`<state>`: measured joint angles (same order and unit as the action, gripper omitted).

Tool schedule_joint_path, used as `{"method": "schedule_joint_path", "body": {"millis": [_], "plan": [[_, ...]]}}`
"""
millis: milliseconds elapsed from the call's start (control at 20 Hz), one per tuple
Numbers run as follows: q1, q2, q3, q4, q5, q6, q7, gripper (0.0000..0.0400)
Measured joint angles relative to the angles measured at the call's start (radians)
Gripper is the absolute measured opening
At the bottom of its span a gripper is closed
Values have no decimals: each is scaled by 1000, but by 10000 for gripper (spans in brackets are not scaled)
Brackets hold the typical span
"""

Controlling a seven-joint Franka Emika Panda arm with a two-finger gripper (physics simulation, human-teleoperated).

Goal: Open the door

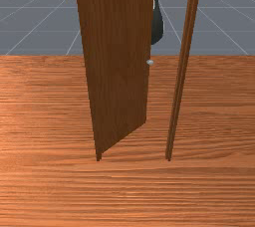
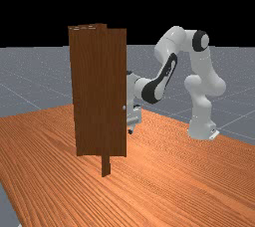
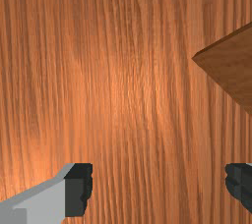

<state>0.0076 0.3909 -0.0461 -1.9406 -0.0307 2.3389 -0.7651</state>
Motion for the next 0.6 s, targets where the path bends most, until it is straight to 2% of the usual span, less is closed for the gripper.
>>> {"method": "schedule_joint_path", "body": {"millis": [50, 100, 150, 200, 350, 550, 600], "plan": [[0, 0, 0, 0, 0, 0, 0, 243], [0, 0, 0, 0, 0, 0, 0, 148], [0, 0, 0, 0, 0, 0, 0, 90], [0, 0, 0, 0, 0, 0, 0, 54], [0, 2, 0, 5, 0, -7, -1, 12], [6, -17, -7, -22, 1, 3, 41, 2], [1, -29, -2, -30, -2, -45, 3, 1]]}}
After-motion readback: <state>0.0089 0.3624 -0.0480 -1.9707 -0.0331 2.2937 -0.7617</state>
